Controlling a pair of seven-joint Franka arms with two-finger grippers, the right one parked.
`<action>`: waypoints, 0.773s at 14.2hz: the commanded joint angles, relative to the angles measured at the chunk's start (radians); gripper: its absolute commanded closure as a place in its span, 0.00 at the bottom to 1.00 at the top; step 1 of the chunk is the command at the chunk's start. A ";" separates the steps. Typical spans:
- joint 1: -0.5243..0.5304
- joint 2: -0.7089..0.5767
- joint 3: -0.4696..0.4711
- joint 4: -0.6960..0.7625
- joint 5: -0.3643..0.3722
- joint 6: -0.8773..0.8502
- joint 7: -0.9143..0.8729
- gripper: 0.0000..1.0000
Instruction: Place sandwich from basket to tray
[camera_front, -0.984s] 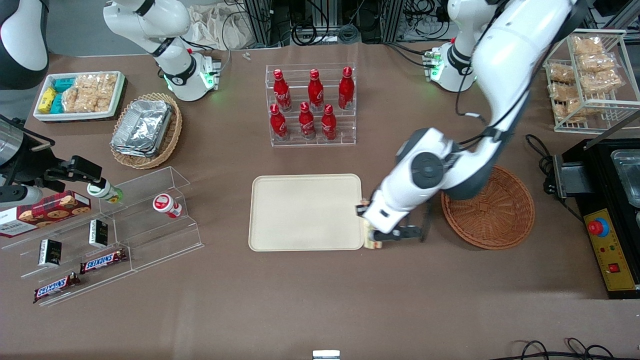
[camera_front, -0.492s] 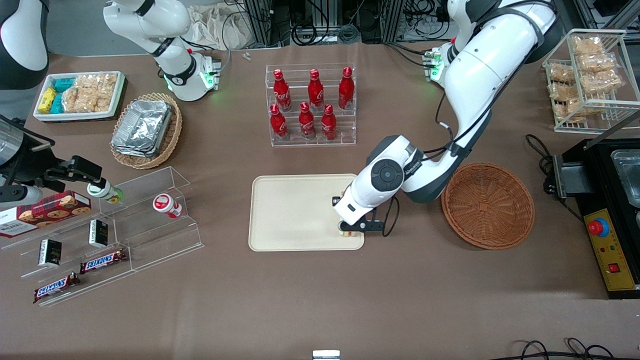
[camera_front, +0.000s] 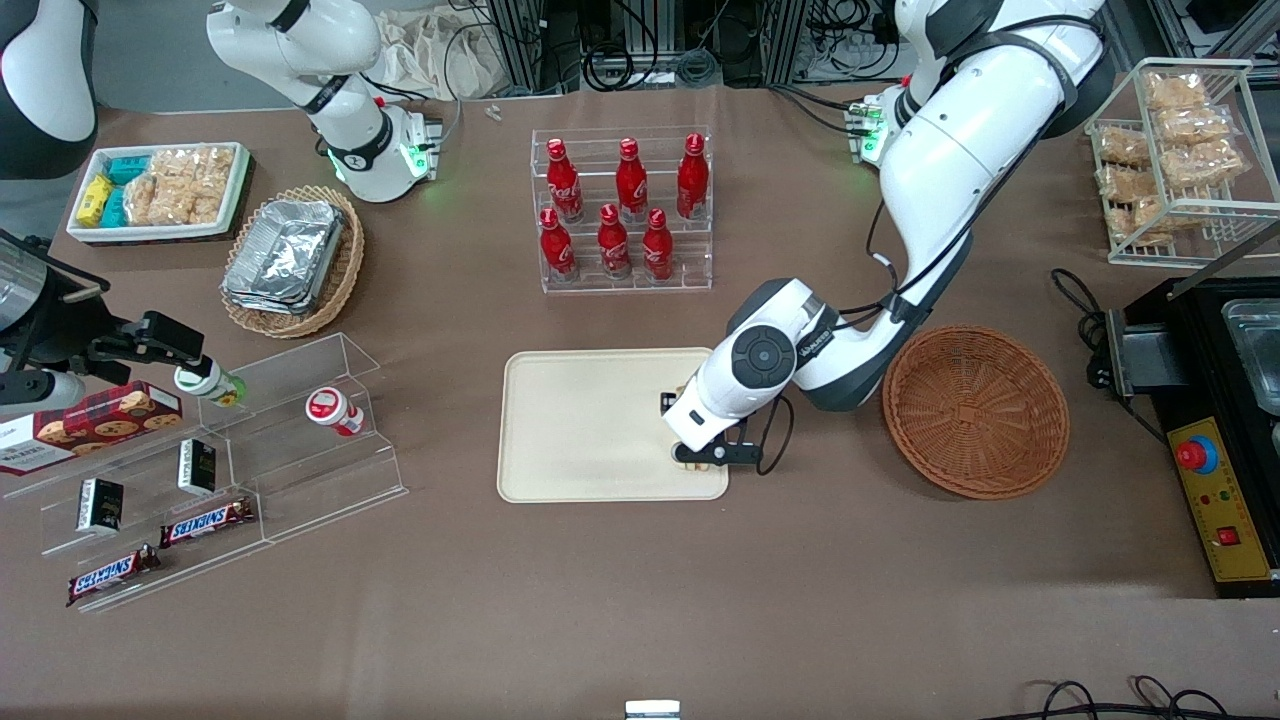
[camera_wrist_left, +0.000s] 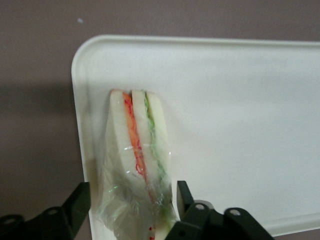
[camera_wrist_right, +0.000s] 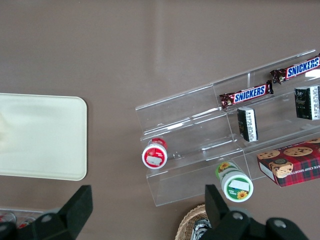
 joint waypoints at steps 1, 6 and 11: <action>-0.002 -0.039 0.004 0.068 -0.009 -0.026 -0.052 0.00; 0.121 -0.211 0.060 0.093 -0.002 -0.178 -0.129 0.00; 0.360 -0.401 0.061 0.071 -0.042 -0.372 0.038 0.00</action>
